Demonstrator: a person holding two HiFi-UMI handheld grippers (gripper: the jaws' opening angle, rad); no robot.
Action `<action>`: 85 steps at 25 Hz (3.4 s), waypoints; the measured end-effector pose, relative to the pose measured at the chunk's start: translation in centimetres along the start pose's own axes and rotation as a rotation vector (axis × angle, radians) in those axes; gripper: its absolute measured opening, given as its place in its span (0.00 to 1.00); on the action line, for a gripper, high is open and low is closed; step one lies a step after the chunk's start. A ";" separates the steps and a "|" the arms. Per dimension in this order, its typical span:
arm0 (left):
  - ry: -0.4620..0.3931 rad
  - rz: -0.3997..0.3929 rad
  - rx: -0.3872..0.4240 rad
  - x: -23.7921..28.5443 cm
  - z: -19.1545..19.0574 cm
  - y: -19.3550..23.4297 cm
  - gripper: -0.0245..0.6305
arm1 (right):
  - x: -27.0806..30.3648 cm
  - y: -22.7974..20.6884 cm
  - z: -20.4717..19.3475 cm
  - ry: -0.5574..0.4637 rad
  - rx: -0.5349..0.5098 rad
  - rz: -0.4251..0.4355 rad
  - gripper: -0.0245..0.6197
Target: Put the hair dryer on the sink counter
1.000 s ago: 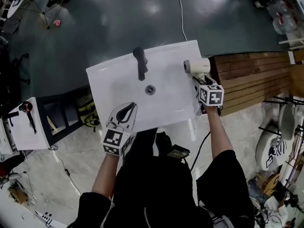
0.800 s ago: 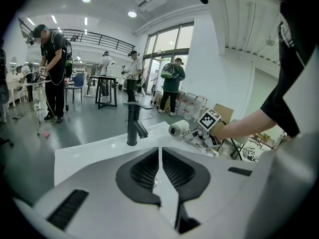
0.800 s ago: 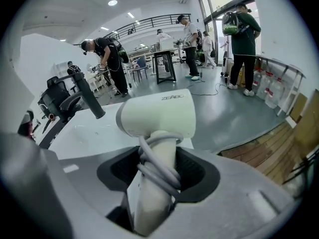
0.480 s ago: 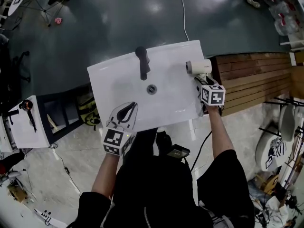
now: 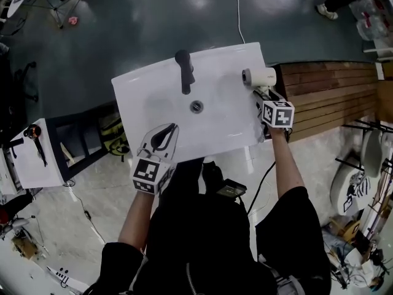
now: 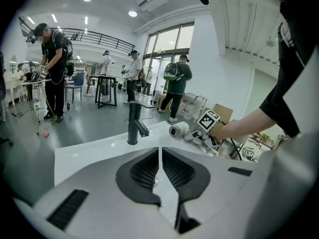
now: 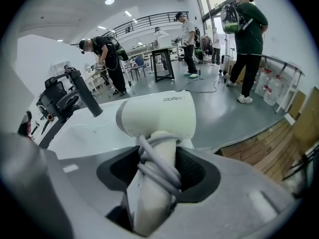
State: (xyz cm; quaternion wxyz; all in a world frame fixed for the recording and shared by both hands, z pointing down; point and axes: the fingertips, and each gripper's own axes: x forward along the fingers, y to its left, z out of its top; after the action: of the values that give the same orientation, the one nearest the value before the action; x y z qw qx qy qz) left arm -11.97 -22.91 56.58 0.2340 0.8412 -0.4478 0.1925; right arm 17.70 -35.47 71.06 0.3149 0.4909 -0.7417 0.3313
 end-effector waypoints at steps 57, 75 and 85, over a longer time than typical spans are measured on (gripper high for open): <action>-0.035 0.020 -0.003 -2.5 0.5 -3.2 0.08 | -7.6 1.4 1.5 -0.182 -0.048 -0.098 0.05; -0.101 0.059 0.014 -4.2 1.6 -4.5 0.08 | -14.8 8.5 4.3 -0.393 -0.167 0.074 0.05; -0.162 0.086 0.039 -6.0 4.1 -5.4 0.08 | -21.1 12.2 7.0 -0.561 -0.202 0.144 0.05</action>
State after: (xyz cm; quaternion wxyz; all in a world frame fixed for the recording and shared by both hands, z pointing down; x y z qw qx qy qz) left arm -10.10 -18.63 48.85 0.1724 0.8384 -0.4970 0.1424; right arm 12.00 -26.44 48.05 0.1205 0.4757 -0.8617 0.1288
